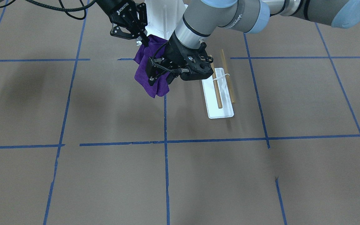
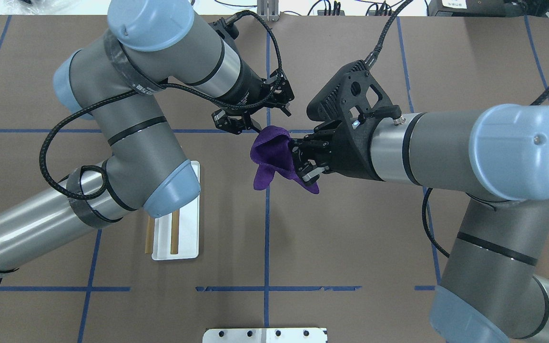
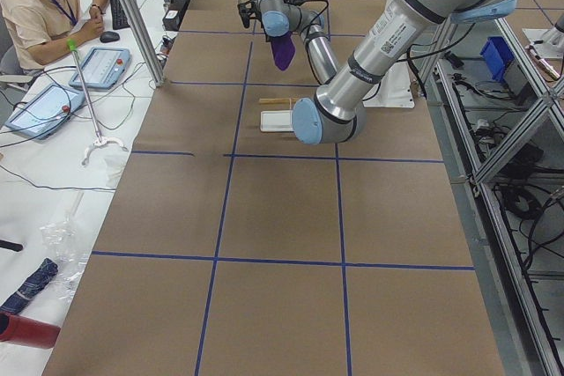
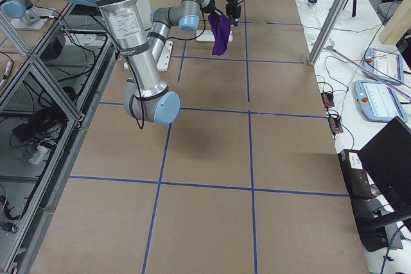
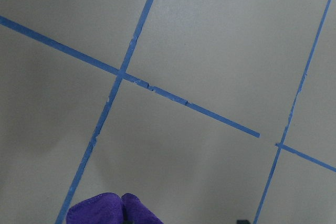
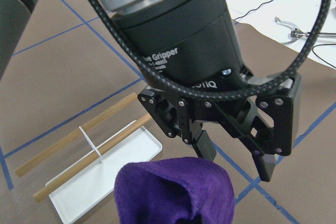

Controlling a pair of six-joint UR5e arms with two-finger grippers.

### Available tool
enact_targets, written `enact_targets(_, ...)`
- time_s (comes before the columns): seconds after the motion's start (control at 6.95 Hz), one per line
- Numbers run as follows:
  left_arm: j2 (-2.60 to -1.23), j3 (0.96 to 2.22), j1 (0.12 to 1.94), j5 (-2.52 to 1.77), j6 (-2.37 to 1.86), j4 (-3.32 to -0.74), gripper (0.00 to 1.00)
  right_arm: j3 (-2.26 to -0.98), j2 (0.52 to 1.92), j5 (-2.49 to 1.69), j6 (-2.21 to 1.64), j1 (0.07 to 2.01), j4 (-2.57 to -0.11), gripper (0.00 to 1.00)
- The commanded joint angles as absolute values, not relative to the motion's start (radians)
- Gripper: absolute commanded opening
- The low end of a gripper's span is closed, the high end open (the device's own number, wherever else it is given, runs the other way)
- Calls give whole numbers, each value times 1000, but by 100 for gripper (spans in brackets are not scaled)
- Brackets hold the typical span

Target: Hang towel on rack

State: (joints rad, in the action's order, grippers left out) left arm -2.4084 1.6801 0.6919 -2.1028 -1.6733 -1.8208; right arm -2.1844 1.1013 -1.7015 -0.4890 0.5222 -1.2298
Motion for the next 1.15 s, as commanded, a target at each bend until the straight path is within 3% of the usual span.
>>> enact_targets(0.0, -2405, 1680, 681, -2105, -1664, -1821, 29, -2180, 1097, -1704, -483, 522, -1230, 0)
enact_targets(0.14, -2407, 1683, 675, -2105, -1660, -1824, 4, -2178, 1097, -1703, -482, 520, -1230, 0)
enact_targets(0.29, -2407, 1683, 675, -2105, -1657, -1824, 0, -2178, 1097, -1706, -482, 520, -1230, 0)
enact_targets(0.72, -2402, 1681, 672, -2105, -1635, -1822, 0, -2175, 1095, -1710, -477, 520, -1230, 0)
enact_targets(0.86, -2401, 1683, 673, -2105, -1626, -1822, 0, -2174, 1097, -1709, -480, 519, -1232, 53)
enact_targets(1.01, -2396, 1683, 673, -2103, -1611, -1821, 0, -2175, 1103, -1710, -489, 520, -1233, 99)
